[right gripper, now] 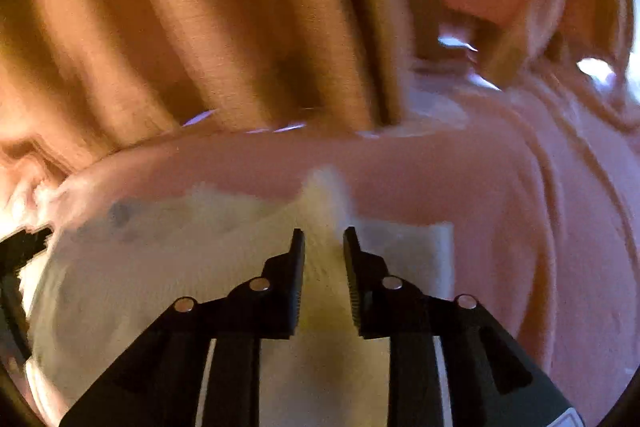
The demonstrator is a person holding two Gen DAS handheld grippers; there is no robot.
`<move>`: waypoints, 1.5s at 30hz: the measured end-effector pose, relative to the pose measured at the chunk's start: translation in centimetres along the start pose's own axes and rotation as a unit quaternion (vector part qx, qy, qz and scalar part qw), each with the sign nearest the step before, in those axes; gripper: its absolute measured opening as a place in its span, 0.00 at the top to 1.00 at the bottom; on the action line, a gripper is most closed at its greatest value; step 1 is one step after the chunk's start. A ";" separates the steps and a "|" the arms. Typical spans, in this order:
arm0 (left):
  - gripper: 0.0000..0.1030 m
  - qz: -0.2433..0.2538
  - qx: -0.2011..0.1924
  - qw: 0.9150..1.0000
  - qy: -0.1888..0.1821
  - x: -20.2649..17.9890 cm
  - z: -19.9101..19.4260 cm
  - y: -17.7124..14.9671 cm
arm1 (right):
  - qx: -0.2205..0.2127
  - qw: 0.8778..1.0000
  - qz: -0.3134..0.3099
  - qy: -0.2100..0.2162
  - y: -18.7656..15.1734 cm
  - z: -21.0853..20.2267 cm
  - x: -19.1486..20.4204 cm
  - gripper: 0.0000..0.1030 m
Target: Fold small clothes
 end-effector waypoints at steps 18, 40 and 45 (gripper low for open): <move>0.10 -0.147 0.000 0.988 0.042 6.2 -6.0 -13.6 | 0.080 0.977 -0.107 0.169 -9.7 1.4 12.7 0.78; 0.51 0.063 -0.068 0.980 -0.175 -20.6 -14.3 -9.7 | 0.016 0.979 0.119 0.165 -4.4 -3.0 -0.8 0.49; 0.36 -0.012 -0.052 0.999 -0.011 -8.9 -11.5 -11.5 | 0.010 0.979 0.098 0.177 -4.0 -3.7 0.4 0.49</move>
Point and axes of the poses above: each gripper's, at about its wrist camera, not at the fingertips, and z roughly the way its jaws point, x to its left, y to its top, the point moved 4 cm from there along z, roughly the way its jaws point, and after that the axes turned 2 degrees about -z, right-handed, at the moved point
